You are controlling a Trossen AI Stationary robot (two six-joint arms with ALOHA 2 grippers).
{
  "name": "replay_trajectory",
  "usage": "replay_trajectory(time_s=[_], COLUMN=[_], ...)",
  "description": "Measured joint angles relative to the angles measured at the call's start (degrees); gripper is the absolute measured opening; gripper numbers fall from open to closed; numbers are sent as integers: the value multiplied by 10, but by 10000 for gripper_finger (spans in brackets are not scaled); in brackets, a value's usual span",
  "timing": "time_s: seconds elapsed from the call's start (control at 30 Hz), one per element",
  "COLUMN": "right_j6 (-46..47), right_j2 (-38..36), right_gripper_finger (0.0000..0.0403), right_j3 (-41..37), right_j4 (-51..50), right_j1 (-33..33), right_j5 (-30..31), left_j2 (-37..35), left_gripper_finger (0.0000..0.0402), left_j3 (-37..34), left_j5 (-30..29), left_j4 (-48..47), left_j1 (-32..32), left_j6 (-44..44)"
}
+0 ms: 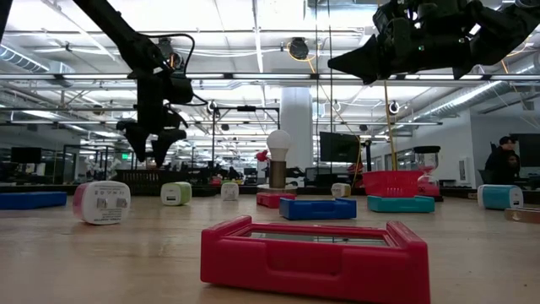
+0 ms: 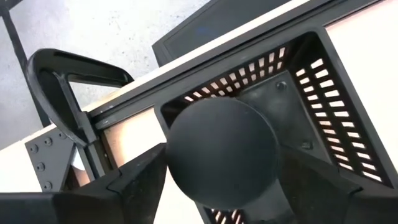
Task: Pick & Place Office items
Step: Put the yellow hourglass into the black bin, then put the light blue charger adapter into the blue bin
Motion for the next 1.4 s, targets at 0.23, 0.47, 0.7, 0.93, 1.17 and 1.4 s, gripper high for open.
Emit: replay_trajectory(time_s=[0.23, 0.47, 0.7, 0.93, 1.17, 1.4], right_j6=[0, 0, -5, -10, 44, 57], right_j2=[0, 0, 0, 0, 0, 0], right_gripper_finger=[0, 0, 0, 0, 0, 0], right_j3=[0, 0, 0, 0, 0, 89], right_j4=[-1, -1, -1, 0, 26, -197], right_j1=[0, 0, 0, 0, 0, 0], right_j5=[0, 0, 1, 85, 106, 221], left_j2=[-37, -123, -279, -382, -365, -324], left_gripper_finger=[310, 281, 163, 37, 12, 6], left_j3=[2, 2, -104, -309, -433, -492], left_j5=[-10, 6, 81, 279, 287, 296], left_j4=[-3, -28, 133, 471, 671, 852], left_j1=[0, -5, -115, -223, -290, -312], left_j6=[9, 28, 76, 60, 106, 100])
